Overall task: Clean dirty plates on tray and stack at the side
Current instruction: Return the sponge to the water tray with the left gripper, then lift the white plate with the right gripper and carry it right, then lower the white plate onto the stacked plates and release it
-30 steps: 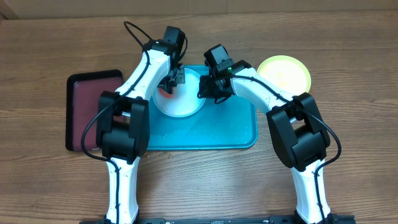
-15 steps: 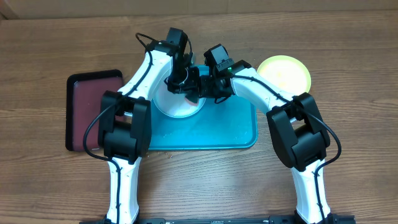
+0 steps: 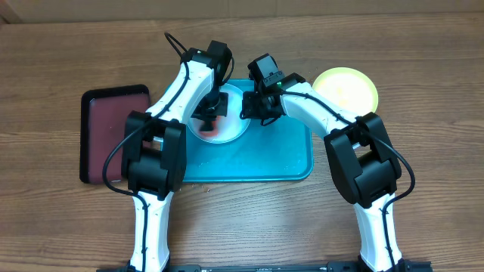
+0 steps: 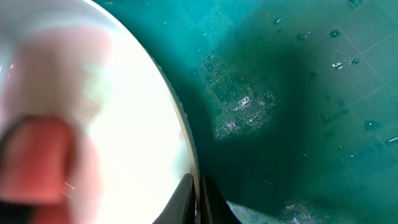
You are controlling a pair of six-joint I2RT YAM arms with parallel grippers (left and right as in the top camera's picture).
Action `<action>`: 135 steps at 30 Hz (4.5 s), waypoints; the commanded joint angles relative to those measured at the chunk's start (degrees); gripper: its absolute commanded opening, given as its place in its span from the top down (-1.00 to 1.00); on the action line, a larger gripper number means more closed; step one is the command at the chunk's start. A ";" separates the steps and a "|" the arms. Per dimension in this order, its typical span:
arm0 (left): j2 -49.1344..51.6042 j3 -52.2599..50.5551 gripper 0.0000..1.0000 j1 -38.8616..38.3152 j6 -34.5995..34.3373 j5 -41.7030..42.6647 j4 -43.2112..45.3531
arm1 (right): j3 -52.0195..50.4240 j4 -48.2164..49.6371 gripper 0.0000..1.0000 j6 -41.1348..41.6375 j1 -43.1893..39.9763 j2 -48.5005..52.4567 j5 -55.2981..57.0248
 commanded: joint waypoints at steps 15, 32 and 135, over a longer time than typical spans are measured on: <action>-11.56 9.11 0.91 5.88 -11.13 -10.34 -4.07 | -1.18 -0.98 0.93 -1.03 0.55 2.89 2.99; -12.46 3.19 0.91 28.68 -8.41 9.70 -7.67 | 5.40 -10.51 0.93 -7.91 8.22 -8.85 35.26; -12.02 1.05 0.91 30.01 -6.34 10.12 -5.66 | -1.44 -16.61 -0.15 -16.90 -35.06 -14.23 -15.17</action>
